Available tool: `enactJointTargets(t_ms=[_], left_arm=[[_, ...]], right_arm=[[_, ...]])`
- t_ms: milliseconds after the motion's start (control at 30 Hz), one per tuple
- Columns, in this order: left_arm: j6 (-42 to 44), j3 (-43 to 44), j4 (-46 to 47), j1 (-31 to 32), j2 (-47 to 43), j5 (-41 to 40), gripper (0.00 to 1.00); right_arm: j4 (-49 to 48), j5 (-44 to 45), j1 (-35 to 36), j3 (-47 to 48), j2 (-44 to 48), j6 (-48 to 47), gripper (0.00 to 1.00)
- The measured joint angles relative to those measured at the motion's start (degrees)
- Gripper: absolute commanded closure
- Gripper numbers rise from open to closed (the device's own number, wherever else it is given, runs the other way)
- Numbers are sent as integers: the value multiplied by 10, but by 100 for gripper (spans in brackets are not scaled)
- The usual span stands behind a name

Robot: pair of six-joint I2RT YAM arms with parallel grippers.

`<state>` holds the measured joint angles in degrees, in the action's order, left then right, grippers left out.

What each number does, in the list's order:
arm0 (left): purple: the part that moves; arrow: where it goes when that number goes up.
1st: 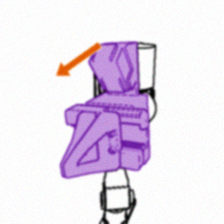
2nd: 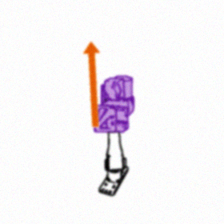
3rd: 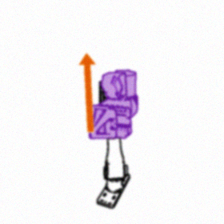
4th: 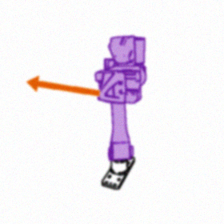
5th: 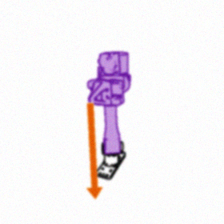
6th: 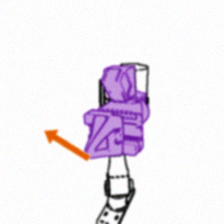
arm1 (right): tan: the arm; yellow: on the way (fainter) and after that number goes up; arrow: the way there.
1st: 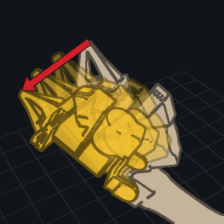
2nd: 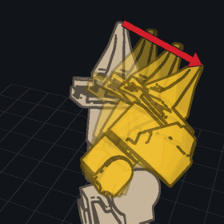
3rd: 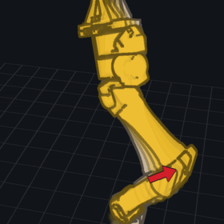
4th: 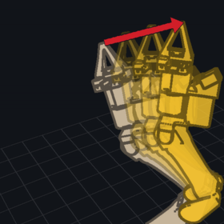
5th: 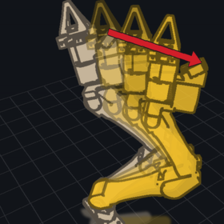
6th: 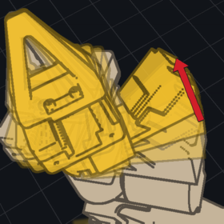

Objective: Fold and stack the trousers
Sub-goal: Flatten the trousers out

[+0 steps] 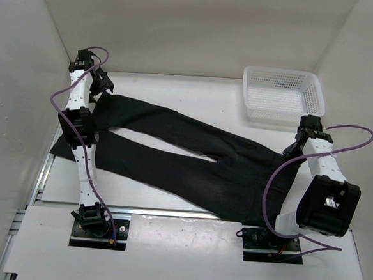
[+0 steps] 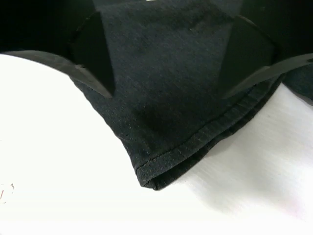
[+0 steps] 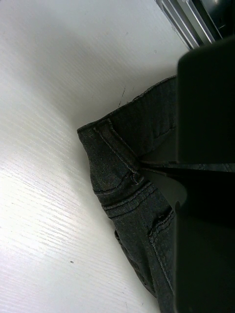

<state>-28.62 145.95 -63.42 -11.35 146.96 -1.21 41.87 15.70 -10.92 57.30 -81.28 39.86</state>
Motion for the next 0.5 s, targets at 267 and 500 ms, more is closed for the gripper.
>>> enactJointTargets(t_ms=[267, 500], left_arm=[[-8, 2, 10, -1, 18, -2, 0], [-3, 3, 8, -1, 54, -6, 58]], right_arm=[[0, 1, 0, 0, -6, 0, 100], [-1, 2, 0, 0, -14, 0, 100]])
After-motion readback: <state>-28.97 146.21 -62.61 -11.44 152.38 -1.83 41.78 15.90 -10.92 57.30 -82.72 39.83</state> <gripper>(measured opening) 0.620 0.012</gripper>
